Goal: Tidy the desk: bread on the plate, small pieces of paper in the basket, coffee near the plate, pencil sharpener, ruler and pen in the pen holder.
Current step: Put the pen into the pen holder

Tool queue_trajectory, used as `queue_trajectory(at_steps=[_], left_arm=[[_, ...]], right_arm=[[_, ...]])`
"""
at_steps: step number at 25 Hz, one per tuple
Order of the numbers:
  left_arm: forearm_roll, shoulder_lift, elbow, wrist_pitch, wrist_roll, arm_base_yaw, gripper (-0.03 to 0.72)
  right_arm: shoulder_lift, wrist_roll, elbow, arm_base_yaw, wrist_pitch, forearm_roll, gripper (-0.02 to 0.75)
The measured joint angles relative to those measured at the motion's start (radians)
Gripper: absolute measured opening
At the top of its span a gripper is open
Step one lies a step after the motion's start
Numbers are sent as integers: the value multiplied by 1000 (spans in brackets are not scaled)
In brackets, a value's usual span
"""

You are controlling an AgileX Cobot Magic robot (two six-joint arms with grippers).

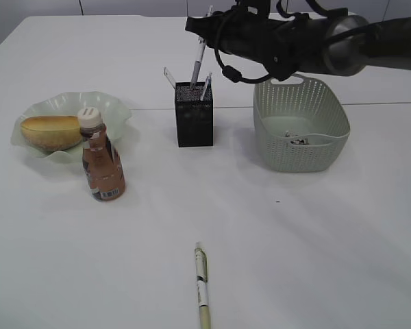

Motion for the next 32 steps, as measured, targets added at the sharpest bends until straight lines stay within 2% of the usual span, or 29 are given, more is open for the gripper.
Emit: queue_trajectory(at_steps=[7,14,17,20,23,26,32], left_arm=[[0,0,0,2,0,0,505],[0,0,0,2,0,0,505],[0,0,0,2,0,0,505],[0,0,0,2,0,0,505],[-1,0,0,2,0,0,504],[-1,0,0,2,0,0,504],[-1,0,0,2,0,0,504]], right_arm=[[38,0,0,0,-28,-119,63],[66,0,0,0,-34,-135,72],[71,0,0,0,-34,-149,127],[71,0,0,0,-34,-168,237],[69,0,0,0,-30,-173,298],[39,29,0,0,48,-176,313],[-66,50,0,0,360,-174,316]])
